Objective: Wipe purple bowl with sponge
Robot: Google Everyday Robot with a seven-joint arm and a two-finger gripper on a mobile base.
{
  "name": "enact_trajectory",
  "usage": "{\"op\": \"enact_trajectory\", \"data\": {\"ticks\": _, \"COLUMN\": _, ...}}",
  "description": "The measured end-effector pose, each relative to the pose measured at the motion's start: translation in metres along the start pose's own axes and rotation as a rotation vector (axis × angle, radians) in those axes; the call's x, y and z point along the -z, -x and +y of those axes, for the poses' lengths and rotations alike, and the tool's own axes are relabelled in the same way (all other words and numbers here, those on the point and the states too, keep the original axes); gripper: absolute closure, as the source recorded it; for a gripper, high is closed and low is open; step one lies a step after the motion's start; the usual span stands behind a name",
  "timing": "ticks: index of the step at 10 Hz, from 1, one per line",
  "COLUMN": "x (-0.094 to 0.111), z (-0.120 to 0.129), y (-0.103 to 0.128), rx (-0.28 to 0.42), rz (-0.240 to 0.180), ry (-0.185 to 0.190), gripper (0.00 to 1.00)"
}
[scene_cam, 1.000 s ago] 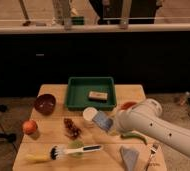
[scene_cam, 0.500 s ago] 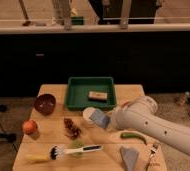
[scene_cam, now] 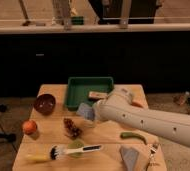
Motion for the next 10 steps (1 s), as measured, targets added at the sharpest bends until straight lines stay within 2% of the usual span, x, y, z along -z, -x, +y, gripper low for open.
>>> {"op": "enact_trajectory", "data": {"ticks": 4, "x": -0.013, "z": -0.024, "y": 0.033, "rx": 0.090, "rz": 0.009, "ry": -0.019, "gripper": 1.00}}
{"op": "enact_trajectory", "data": {"ticks": 9, "x": -0.054, "z": -0.050, "y": 0.065, "rx": 0.140, "rz": -0.008, "ry": 0.013, "gripper": 1.00}}
{"op": "enact_trajectory", "data": {"ticks": 10, "x": -0.066, "z": -0.057, "y": 0.078, "rx": 0.155, "rz": -0.014, "ry": 0.022, "gripper": 1.00}}
